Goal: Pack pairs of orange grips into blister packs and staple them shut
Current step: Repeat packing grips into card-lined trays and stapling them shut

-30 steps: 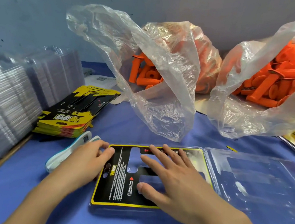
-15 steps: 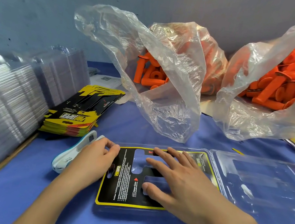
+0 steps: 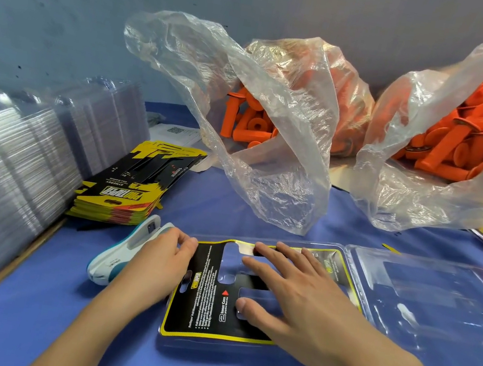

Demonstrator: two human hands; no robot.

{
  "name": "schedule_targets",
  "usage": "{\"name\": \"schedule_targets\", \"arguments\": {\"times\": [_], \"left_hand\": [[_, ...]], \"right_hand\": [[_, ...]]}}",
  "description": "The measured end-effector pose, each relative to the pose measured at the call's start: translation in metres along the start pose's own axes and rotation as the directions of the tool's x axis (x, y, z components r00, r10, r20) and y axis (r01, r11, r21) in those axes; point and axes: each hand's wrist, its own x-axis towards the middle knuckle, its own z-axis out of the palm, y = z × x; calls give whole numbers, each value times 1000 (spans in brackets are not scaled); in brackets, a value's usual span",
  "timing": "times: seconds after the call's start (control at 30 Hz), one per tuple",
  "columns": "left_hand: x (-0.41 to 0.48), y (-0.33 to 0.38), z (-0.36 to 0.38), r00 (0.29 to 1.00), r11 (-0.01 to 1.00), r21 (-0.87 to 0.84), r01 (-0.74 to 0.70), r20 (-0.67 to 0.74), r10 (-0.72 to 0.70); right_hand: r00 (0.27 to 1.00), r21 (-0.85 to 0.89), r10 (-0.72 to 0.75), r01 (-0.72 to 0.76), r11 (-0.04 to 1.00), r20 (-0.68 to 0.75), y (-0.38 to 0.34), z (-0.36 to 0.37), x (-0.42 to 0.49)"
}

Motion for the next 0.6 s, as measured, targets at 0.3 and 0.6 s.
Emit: {"name": "schedule_targets", "arguments": {"times": [0.3,0.6], "left_hand": [[-6,-1,-5,993,995,-104,5,115,7],[-17,-1,-9,988,989,-145,-34,146,56]], "right_hand": [[1000,-6,-6,6,1000,-22,1,0,1],[959,147,-31,75,986,-281,4,-15,-1]]}}
